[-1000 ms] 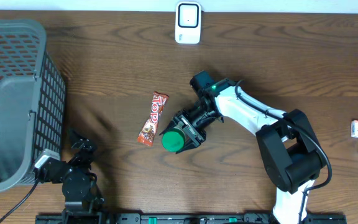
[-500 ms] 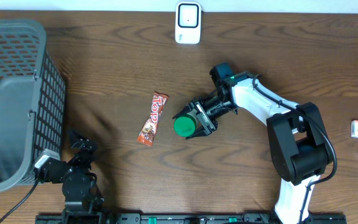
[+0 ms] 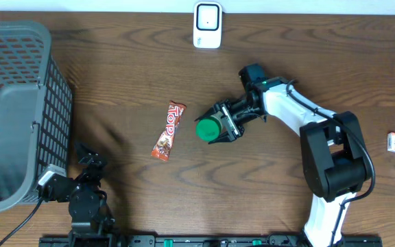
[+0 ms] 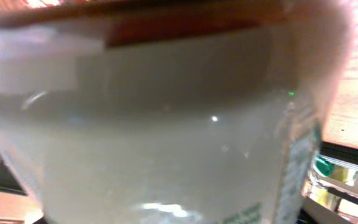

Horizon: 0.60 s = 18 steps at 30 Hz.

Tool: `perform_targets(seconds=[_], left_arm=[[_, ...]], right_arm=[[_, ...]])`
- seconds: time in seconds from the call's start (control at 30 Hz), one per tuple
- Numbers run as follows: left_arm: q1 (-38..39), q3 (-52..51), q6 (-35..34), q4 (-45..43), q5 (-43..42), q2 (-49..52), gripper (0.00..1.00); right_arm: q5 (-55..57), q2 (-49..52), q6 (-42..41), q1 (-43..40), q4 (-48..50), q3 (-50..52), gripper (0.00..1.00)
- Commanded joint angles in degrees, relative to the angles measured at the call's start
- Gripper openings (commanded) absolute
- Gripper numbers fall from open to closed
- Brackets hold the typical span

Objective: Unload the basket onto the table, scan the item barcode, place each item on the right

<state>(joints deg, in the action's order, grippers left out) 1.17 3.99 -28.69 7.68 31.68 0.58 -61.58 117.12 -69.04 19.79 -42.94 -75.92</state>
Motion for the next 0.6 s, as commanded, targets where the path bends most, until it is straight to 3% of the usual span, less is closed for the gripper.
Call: perform_targets(seconds=[0.0,0.57], left_arm=[[-0.17,-1.03,0.11,1.27,0.94,-0.35,0.97],[-0.2,-1.03,0.09,1.27,0.94,-0.35,0.97]], right_arm=[[-0.13,0.26,-1.11,-1.44,0.11,-0.04,0.68],[7.65,0.22,3.58,-2.99,0.85,-0.15,0.72]])
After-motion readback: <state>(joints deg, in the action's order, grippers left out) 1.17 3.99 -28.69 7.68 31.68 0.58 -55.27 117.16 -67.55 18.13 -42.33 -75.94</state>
